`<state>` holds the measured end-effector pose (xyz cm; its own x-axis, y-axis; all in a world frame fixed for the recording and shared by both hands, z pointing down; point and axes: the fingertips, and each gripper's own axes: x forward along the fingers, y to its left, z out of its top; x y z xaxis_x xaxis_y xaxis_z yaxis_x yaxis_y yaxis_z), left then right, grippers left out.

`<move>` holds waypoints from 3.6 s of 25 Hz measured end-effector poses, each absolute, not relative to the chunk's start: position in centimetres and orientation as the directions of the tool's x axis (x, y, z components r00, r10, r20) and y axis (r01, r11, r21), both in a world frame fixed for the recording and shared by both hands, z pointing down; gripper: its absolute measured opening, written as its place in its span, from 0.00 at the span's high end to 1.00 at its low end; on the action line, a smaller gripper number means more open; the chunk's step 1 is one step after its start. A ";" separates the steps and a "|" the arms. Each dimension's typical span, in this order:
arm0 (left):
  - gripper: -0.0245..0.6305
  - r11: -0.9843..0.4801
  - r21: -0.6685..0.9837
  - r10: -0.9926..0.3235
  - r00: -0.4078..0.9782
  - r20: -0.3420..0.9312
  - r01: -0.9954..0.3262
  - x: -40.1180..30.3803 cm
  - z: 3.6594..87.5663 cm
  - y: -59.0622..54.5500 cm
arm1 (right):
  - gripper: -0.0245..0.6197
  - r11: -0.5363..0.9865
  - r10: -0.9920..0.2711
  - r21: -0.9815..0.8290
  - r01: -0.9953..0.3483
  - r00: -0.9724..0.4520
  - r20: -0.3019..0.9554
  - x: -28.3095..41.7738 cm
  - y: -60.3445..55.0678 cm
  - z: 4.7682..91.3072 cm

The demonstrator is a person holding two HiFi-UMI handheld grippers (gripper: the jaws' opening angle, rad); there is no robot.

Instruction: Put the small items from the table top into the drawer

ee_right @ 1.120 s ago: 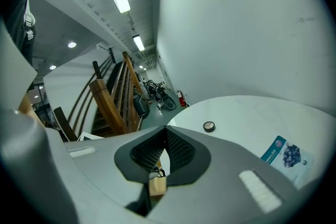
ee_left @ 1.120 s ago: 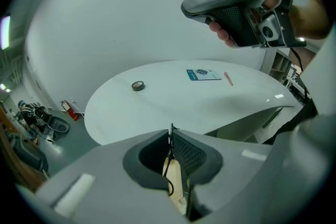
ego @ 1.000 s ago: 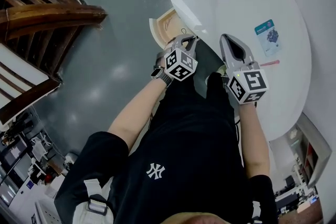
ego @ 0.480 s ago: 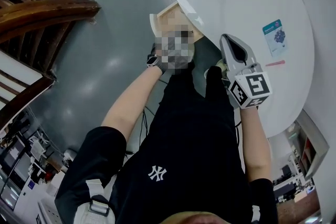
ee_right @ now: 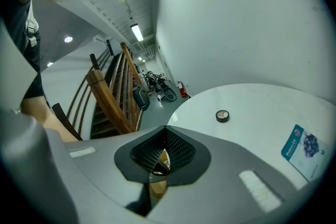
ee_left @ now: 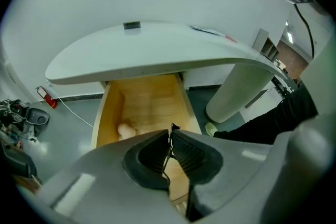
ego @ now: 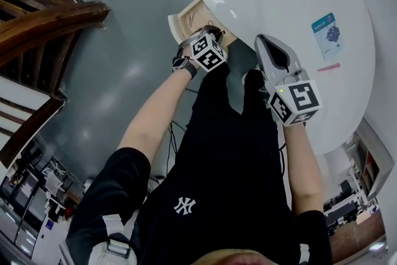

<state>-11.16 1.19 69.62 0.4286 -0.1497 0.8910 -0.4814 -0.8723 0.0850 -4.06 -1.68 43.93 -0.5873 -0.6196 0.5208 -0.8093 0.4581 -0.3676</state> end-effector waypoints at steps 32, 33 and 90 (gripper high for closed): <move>0.96 -0.826 0.107 -0.291 0.582 0.760 -0.553 -6.9 56.1 -1.0 | 0.92 0.356 -0.770 -0.338 -0.871 -0.478 0.422 2.5 -1.1 39.0; 0.96 -0.827 0.109 -0.298 0.594 0.747 -0.551 -6.5 55.2 -1.3 | 0.92 0.354 -0.776 -0.334 -0.874 -0.473 0.416 2.7 -1.1 38.6; 0.59 -0.853 -0.018 -0.327 0.507 0.797 -0.522 3.3 59.0 -21.1 | 0.92 0.363 -0.716 -0.392 -0.846 -0.522 0.464 7.3 -15.5 44.6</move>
